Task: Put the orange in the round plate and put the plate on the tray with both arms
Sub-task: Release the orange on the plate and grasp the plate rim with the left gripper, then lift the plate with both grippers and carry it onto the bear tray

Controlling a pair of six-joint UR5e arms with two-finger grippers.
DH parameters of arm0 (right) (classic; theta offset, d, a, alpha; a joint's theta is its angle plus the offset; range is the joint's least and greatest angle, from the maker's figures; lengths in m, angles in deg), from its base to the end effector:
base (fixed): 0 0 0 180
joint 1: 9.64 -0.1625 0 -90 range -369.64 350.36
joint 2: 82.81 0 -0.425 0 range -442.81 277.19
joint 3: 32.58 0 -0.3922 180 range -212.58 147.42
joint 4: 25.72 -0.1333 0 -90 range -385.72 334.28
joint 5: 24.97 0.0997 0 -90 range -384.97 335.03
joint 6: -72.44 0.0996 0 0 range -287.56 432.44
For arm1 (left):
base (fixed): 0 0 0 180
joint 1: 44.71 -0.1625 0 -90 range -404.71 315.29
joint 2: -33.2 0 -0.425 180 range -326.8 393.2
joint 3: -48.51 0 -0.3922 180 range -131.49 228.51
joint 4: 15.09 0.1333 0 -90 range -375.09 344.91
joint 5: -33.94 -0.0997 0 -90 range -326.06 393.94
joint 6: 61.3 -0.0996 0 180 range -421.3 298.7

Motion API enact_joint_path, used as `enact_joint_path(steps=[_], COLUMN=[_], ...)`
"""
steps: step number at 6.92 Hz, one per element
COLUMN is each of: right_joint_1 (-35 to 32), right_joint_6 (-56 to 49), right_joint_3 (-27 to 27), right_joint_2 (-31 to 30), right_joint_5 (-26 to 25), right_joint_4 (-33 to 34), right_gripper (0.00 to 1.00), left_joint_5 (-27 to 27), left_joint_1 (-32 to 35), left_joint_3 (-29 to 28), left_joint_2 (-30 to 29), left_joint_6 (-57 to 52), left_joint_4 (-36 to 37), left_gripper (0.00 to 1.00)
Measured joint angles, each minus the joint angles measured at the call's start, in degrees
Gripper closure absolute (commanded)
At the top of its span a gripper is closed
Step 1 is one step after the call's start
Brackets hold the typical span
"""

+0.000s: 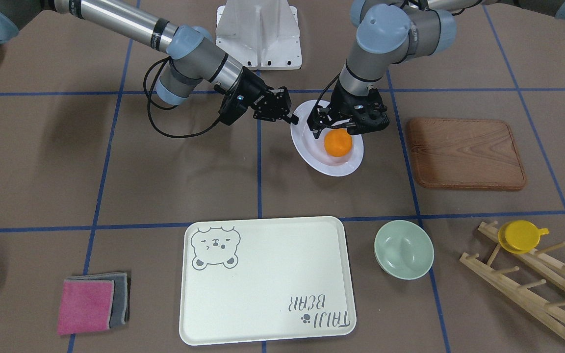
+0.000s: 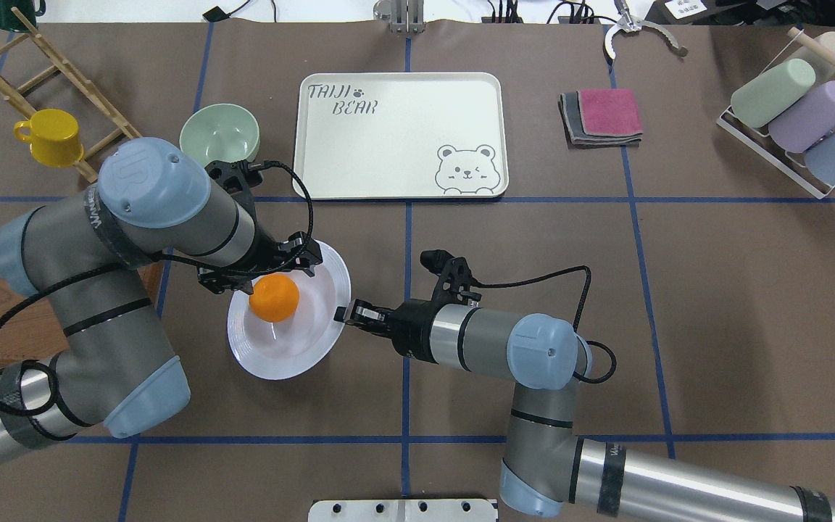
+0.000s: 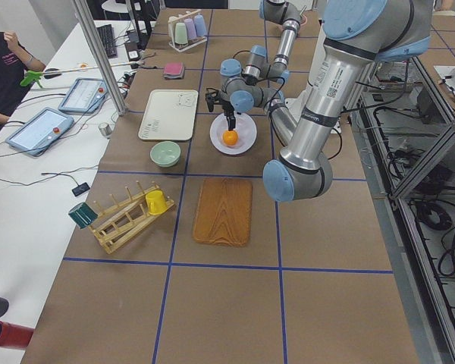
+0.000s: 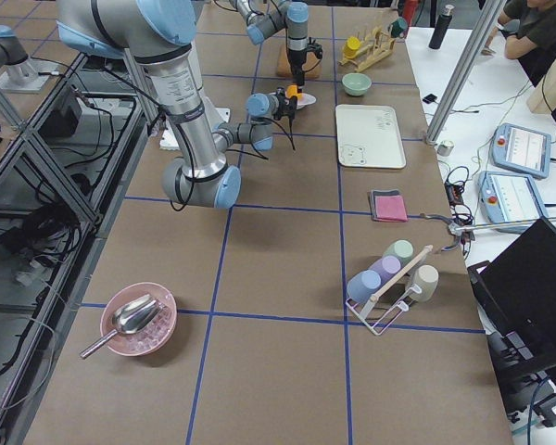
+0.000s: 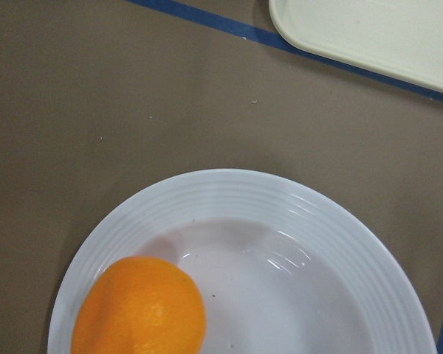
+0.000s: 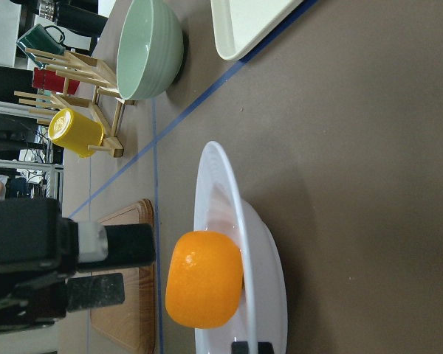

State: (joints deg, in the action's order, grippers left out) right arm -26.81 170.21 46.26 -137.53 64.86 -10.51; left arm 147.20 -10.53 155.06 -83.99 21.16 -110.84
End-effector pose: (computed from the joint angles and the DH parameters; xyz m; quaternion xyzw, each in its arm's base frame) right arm -0.6164 -0.3303 0.2352 0.0632 -0.7573 0.1415 0.6345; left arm 0.4534 -0.4215 0.2530 -0.0251 0.4483 -0.1228 0.8850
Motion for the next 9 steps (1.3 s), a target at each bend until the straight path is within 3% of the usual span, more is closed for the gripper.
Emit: enact_joint_path(steps=[4,7,9], right_joint_1=[-2.3,-5.7,-8.1], right_joint_6=[7.0,14.9,15.6], right_joint_3=[1.6,1.4,1.0], right_joint_2=[1.0,0.8,1.1], right_joint_5=[-0.7,-12.0,-15.3], right_joint_4=[-1.3,-3.4,4.2], right_gripper=[1.0,1.0,1.0], left_joint_5=[3.0,3.8,7.1], left_joint_1=[3.7,10.0,14.0], left_joint_3=[6.5,9.2,9.1], left_joint_2=[4.9,11.7,13.1], left_joint_6=[-6.9,-20.6,-25.2], left_joint_4=[1.9,2.0,2.1], left_gripper=[0.03,0.03,0.03])
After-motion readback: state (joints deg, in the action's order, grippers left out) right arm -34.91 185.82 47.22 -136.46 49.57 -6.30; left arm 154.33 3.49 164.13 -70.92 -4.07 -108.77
